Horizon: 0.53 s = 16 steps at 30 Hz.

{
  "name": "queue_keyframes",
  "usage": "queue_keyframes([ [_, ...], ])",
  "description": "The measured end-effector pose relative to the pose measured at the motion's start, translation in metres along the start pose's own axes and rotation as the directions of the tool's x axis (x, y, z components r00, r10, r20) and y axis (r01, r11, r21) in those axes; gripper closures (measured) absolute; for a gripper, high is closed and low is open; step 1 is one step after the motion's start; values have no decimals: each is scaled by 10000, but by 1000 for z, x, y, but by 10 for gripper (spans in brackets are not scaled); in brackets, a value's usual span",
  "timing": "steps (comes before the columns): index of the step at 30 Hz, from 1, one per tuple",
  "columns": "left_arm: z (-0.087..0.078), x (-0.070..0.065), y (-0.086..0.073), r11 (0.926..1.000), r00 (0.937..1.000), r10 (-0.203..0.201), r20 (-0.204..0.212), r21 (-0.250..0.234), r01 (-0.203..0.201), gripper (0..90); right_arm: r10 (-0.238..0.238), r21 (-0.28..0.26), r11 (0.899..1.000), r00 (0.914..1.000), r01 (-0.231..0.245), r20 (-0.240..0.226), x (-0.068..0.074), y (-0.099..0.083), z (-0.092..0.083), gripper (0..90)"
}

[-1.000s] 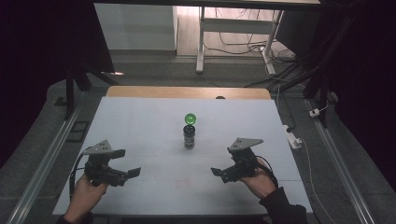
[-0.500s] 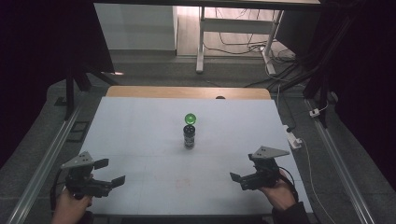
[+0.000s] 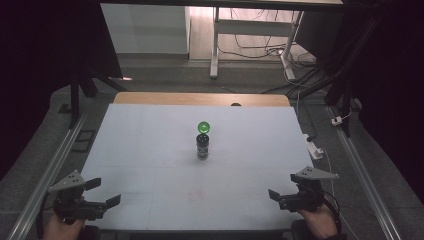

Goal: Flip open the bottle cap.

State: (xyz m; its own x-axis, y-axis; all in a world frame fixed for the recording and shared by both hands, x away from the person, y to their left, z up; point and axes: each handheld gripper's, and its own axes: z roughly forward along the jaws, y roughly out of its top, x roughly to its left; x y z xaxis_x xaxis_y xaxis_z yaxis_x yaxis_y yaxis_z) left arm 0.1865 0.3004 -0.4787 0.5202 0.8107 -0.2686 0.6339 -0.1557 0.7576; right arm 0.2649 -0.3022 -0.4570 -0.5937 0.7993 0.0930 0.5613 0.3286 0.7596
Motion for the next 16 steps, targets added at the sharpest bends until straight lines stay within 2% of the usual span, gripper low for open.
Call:
queue_keyframes([
  [6, -4, 0, -4, 9998, 9998, -80, -204, 191, 84, 0, 288, 7, 9996, 9992, -289, 264, -4, -6, -9, 0],
  [11, -5, -2, -6, 9973, 9986, -13, -527, 726, 51, 0, 331, 30, 9994, 9985, -333, 427, -4, -11, -17, 0],
  [16, -5, -2, -6, 9960, 9976, -16, -685, 895, 77, 0, 332, 210, 9992, 9984, -342, 457, -4, -12, -16, 0],
])
